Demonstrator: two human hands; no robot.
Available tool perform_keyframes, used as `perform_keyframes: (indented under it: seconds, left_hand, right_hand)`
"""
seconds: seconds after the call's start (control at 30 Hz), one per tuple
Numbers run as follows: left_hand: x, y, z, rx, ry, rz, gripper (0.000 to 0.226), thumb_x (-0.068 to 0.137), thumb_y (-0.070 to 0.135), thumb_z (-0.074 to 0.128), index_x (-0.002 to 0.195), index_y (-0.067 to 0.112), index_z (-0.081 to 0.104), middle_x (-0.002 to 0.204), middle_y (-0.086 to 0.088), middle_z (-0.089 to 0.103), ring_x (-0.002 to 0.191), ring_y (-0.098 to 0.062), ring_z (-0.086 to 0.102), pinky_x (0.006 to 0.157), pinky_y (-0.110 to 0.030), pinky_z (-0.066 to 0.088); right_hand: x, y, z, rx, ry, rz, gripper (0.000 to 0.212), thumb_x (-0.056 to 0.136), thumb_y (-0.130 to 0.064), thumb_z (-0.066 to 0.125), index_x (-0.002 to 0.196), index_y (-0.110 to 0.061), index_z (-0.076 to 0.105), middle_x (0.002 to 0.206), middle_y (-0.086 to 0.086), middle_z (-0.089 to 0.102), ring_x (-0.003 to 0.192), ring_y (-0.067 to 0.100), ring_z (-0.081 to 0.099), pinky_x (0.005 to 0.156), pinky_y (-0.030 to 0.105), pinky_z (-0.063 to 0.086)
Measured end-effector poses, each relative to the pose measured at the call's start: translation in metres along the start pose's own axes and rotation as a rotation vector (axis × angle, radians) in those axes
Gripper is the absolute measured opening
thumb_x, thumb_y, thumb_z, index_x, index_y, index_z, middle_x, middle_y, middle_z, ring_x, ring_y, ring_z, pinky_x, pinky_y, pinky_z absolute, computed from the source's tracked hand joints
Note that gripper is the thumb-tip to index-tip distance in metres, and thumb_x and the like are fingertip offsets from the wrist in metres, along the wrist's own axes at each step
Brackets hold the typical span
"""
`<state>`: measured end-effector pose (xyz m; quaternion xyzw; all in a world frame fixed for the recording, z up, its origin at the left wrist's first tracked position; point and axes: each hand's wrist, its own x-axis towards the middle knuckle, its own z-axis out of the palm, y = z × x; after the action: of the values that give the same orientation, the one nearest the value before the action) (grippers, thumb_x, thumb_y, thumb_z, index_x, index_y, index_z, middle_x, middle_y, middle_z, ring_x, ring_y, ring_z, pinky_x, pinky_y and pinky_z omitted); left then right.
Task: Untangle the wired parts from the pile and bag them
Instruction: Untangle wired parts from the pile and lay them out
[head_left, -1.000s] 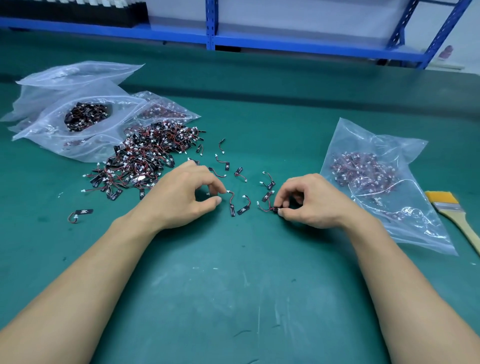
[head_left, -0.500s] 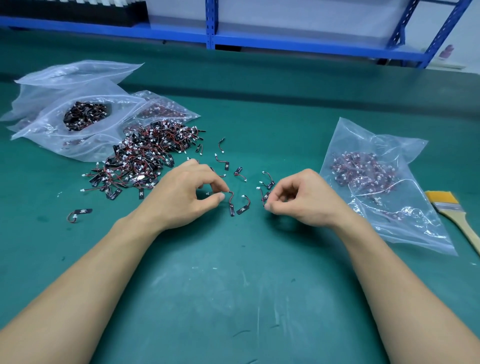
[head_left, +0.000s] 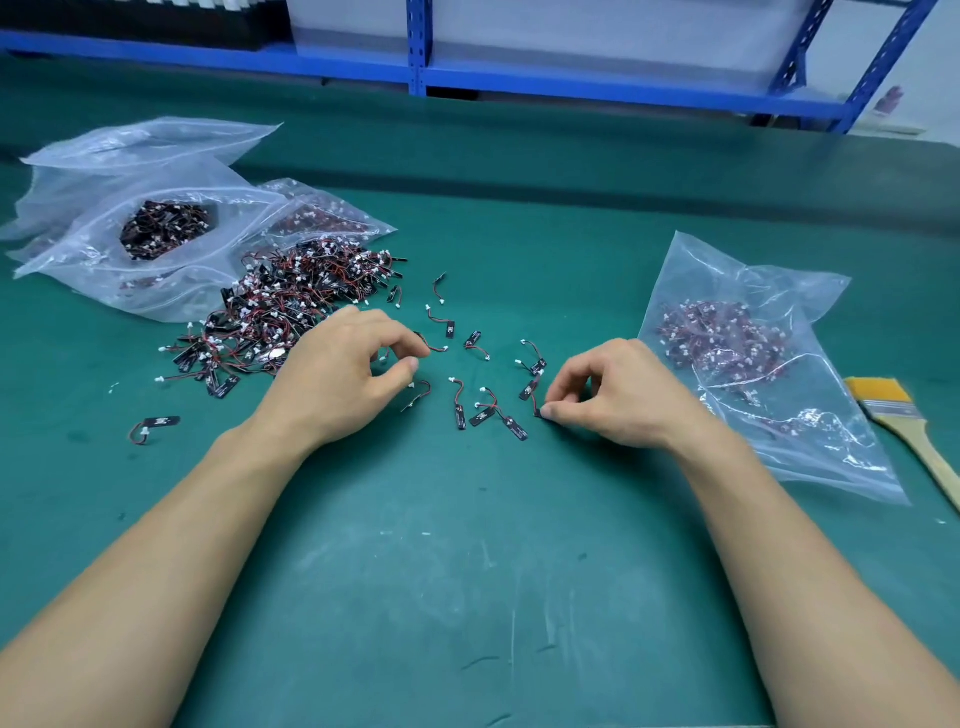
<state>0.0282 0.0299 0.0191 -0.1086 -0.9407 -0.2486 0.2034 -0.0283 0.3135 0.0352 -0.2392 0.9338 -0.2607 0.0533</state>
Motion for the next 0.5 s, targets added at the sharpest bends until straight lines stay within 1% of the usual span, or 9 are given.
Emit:
perform_keyframes:
  seconds: [0.07,0.13,0.2,0.3,0.33,0.4,0.47,0.5]
  left_hand:
    - [0.0005,-0.0025,-0.0003,0.006,0.001,-0.036,0.010,0.089,0.022,0.069,0.095,0.029,0.073,0.087,0.019,0.063,0.079,-0.013,0.045,0.075,-0.034,0.043]
    - [0.0009,-0.0043,-0.0008,0.022,-0.007,-0.058,0.009,0.089,0.023,0.069,0.093,0.029,0.073,0.086,0.018,0.064,0.077,-0.013,0.045,0.075,-0.034,0.043]
    - [0.0012,-0.0061,-0.0009,0.034,-0.027,-0.082,0.009,0.089,0.023,0.069,0.092,0.029,0.074,0.082,0.019,0.064,0.074,-0.012,0.047,0.074,-0.035,0.044]
    - [0.0009,-0.0073,-0.0004,0.013,-0.071,-0.127,0.010,0.088,0.025,0.069,0.092,0.032,0.076,0.075,0.023,0.064,0.068,-0.001,0.051,0.072,-0.032,0.046]
    - [0.0007,-0.0072,0.0001,0.002,-0.095,-0.128,0.009,0.088,0.027,0.070,0.092,0.032,0.076,0.074,0.022,0.064,0.066,0.000,0.052,0.070,-0.031,0.046]
    - [0.0005,-0.0060,0.0011,-0.029,-0.141,-0.106,0.008,0.089,0.028,0.070,0.091,0.033,0.076,0.072,0.021,0.066,0.063,-0.002,0.054,0.068,-0.028,0.046]
    - [0.0002,-0.0043,0.0013,-0.063,-0.165,-0.075,0.009,0.090,0.026,0.070,0.091,0.033,0.075,0.070,0.022,0.067,0.063,-0.006,0.056,0.065,-0.024,0.043]
    - [0.0003,-0.0038,0.0013,-0.076,-0.166,-0.067,0.010,0.090,0.025,0.069,0.092,0.032,0.075,0.071,0.025,0.068,0.064,-0.007,0.056,0.063,-0.021,0.042]
  right_hand:
    - [-0.0004,0.0001,-0.0012,-0.037,-0.005,0.022,0.015,0.075,-0.035,0.080,0.065,-0.028,0.072,0.061,-0.016,0.067,0.056,0.000,0.056,0.064,0.025,0.050]
    - [-0.0014,0.0002,-0.0030,-0.076,-0.006,0.038,0.015,0.074,-0.032,0.077,0.062,-0.027,0.070,0.059,-0.017,0.066,0.057,-0.001,0.057,0.064,0.025,0.050]
    - [-0.0026,0.0005,-0.0054,-0.106,-0.016,0.068,0.013,0.072,-0.029,0.074,0.060,-0.025,0.069,0.057,-0.017,0.065,0.055,0.000,0.057,0.064,0.027,0.053]
    - [-0.0035,0.0030,-0.0084,-0.133,-0.023,0.104,0.019,0.071,-0.034,0.071,0.057,-0.022,0.067,0.053,-0.016,0.062,0.053,0.005,0.053,0.064,0.032,0.056]
    - [-0.0033,0.0040,-0.0086,-0.122,0.011,0.106,0.022,0.072,-0.035,0.070,0.057,-0.021,0.066,0.053,-0.014,0.061,0.052,0.006,0.052,0.064,0.034,0.056]
    - [-0.0012,0.0060,-0.0081,-0.058,0.132,0.088,0.021,0.076,-0.034,0.071,0.058,-0.023,0.066,0.056,-0.013,0.063,0.051,0.006,0.053,0.063,0.037,0.057]
    - [0.0017,0.0048,-0.0043,-0.017,0.233,0.041,0.015,0.078,-0.038,0.074,0.067,-0.030,0.068,0.066,-0.016,0.065,0.055,0.002,0.052,0.067,0.036,0.056]
    - [0.0033,0.0033,-0.0009,-0.021,0.248,0.010,0.011,0.079,-0.042,0.076,0.075,-0.034,0.070,0.074,-0.017,0.066,0.061,0.000,0.051,0.071,0.035,0.054]
